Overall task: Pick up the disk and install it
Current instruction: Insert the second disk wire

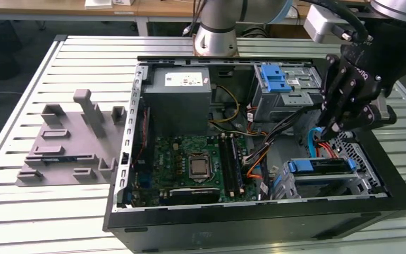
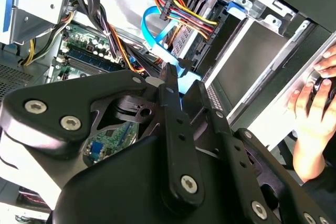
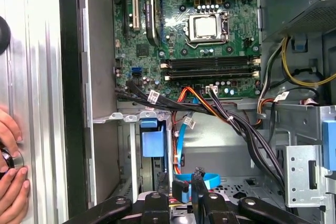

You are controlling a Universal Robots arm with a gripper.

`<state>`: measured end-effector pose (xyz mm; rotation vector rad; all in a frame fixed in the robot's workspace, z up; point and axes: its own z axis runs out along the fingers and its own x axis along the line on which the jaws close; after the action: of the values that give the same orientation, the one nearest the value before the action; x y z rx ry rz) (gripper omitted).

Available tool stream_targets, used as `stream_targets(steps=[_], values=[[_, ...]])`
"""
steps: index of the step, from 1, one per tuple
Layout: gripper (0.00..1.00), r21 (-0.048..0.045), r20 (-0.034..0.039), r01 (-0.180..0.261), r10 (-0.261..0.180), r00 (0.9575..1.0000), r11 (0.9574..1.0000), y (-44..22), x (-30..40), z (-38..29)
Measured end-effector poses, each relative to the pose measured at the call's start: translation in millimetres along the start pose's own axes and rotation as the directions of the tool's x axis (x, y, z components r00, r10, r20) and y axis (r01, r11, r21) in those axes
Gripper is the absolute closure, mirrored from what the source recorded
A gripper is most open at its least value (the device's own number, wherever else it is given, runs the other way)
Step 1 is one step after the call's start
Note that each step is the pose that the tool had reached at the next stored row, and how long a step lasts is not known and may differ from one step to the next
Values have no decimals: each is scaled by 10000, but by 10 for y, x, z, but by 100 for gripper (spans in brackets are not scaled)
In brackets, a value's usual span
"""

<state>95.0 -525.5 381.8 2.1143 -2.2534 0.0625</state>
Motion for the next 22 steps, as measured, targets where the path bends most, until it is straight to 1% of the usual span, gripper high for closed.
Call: stream_targets(steps=[8,15,16,17,18,22], values=[[69,3,-40,-1,1,10000,10000,-1,-3,47],[70,3,-42,0,0,10000,10000,-1,-4,57],[77,3,-43,0,0,10000,10000,-2,-4,61],[77,3,-45,0,0,10000,10000,-2,-4,64],[84,3,-45,0,0,10000,10000,-2,-5,69],[84,3,-44,0,0,10000,10000,-2,-6,92]])
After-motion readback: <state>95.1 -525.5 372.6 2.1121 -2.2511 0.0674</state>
